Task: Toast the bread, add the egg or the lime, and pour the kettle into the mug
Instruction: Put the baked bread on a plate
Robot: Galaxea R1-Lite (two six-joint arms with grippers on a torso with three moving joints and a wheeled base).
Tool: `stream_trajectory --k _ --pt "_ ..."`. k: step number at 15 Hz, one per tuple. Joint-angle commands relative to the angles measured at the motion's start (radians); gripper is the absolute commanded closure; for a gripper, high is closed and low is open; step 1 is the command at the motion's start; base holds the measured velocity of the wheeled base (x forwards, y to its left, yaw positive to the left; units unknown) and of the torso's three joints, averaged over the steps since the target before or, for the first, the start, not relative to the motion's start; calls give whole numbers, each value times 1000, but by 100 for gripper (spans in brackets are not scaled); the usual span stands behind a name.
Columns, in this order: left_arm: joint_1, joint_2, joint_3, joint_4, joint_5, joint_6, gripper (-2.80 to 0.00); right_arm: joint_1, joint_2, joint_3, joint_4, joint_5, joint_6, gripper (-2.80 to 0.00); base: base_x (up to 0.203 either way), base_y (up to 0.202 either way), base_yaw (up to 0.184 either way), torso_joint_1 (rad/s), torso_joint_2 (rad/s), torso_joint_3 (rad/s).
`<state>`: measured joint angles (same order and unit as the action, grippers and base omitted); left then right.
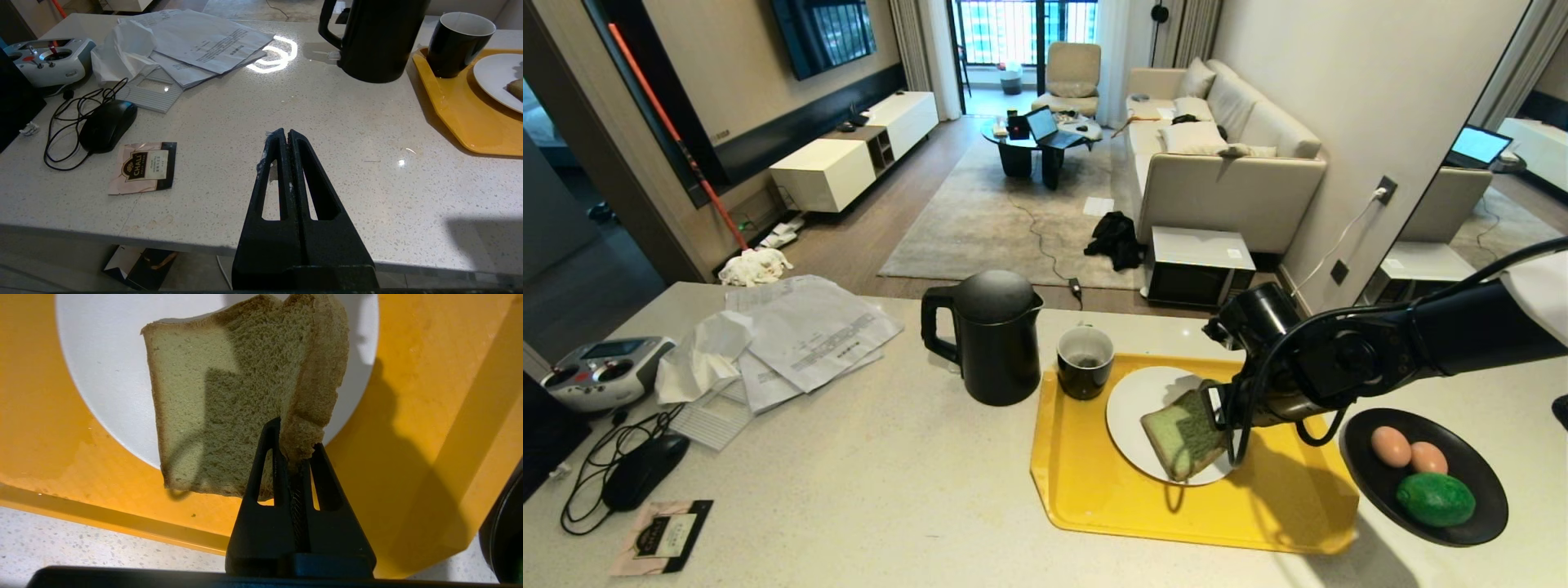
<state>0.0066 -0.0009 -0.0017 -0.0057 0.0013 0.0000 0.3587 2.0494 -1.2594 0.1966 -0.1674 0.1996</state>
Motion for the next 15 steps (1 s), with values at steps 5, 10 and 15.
stream_trajectory --k 5,10,15 --pt "1 0 0 0 0 0 0 -14 -8 31 -6 -3 0 0 0 0 0 0 0 0" --pt "1 -1 0 0 0 0 0 -14 -19 28 -6 -41 -2 -280 0 0 0 0 0 0" --pt "1 -1 0 0 0 0 0 -14 -46 17 -6 -73 -6 -280 0 0 0 0 0 0"
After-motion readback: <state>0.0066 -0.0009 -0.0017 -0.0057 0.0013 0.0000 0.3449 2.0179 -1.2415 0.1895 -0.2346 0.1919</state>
